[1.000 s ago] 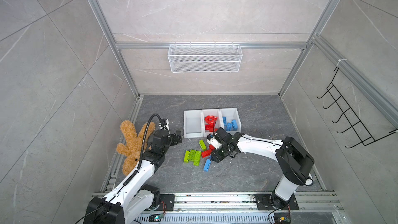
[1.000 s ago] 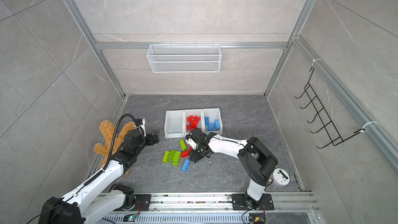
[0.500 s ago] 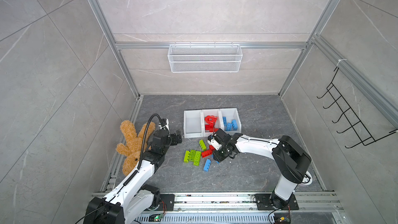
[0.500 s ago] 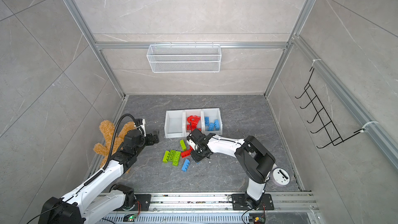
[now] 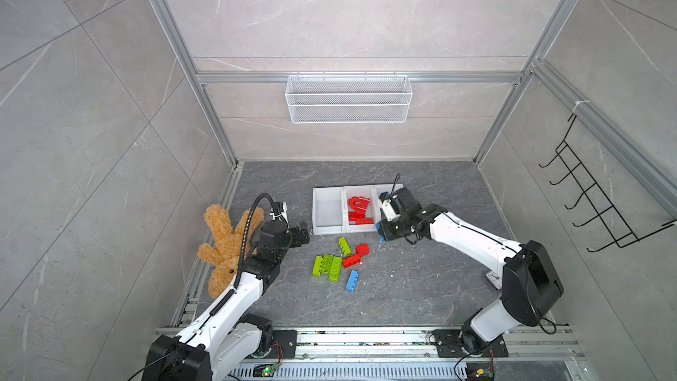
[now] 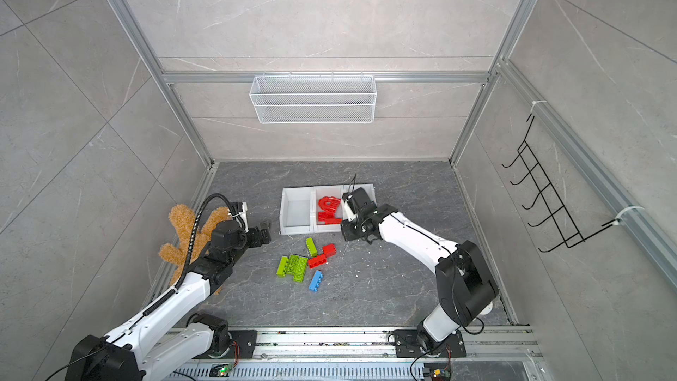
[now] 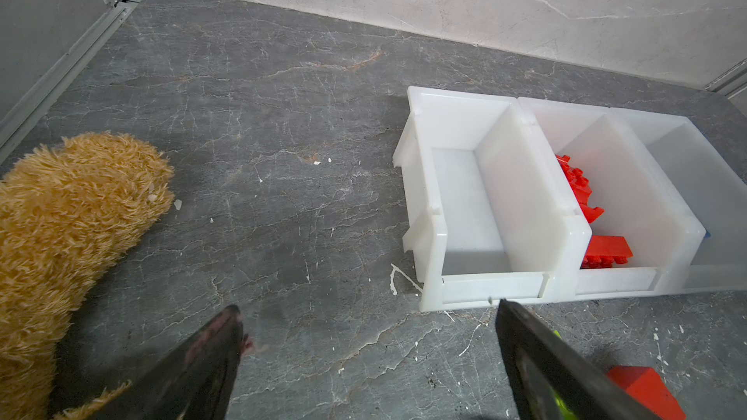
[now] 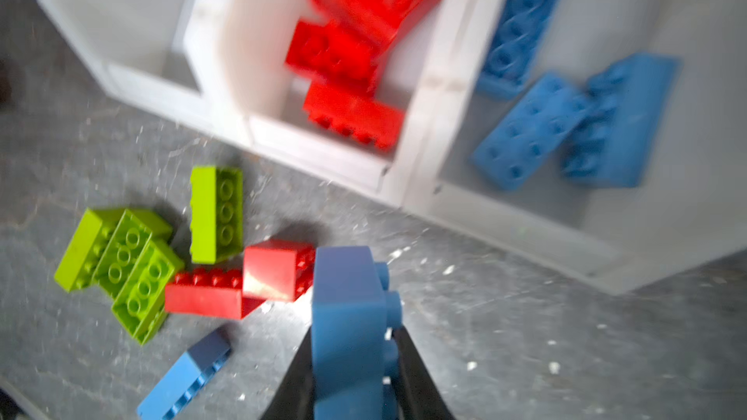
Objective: Sort the legos into containers by color
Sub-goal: Place the lego in the container, then pick up the lego from the bottom-center of the table.
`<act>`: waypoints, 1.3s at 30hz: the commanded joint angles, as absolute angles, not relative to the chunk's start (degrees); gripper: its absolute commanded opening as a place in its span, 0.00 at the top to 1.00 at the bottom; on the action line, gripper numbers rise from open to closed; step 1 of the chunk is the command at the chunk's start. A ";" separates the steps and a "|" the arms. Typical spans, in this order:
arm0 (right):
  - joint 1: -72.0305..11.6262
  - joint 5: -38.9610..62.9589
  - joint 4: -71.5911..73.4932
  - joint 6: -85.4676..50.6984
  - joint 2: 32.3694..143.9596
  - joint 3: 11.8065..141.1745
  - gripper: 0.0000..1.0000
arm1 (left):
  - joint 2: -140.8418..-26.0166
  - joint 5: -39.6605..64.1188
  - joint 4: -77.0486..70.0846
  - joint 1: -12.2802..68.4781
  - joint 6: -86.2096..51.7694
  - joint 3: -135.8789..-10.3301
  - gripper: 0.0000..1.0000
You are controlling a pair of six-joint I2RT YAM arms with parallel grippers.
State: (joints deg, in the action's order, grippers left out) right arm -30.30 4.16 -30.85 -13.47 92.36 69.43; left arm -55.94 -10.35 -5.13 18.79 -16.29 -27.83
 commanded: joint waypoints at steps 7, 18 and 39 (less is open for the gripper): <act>-23.25 3.73 -32.67 -12.79 105.35 82.03 0.73 | -54.50 -10.63 -5.71 19.05 -15.62 -28.21 0.00; -21.74 3.86 -32.30 -13.28 102.21 81.20 0.43 | -53.76 -10.88 -5.69 19.07 -15.74 -28.06 0.01; -58.23 2.80 -19.76 -43.53 93.40 55.04 0.41 | -54.74 -10.70 -6.32 19.07 -15.98 -27.87 0.01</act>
State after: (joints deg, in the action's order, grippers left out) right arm -56.97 5.13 -21.47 -39.83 90.83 53.91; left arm -54.50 -10.39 -5.13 18.76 -16.29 -27.83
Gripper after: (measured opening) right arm 0.585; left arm 0.994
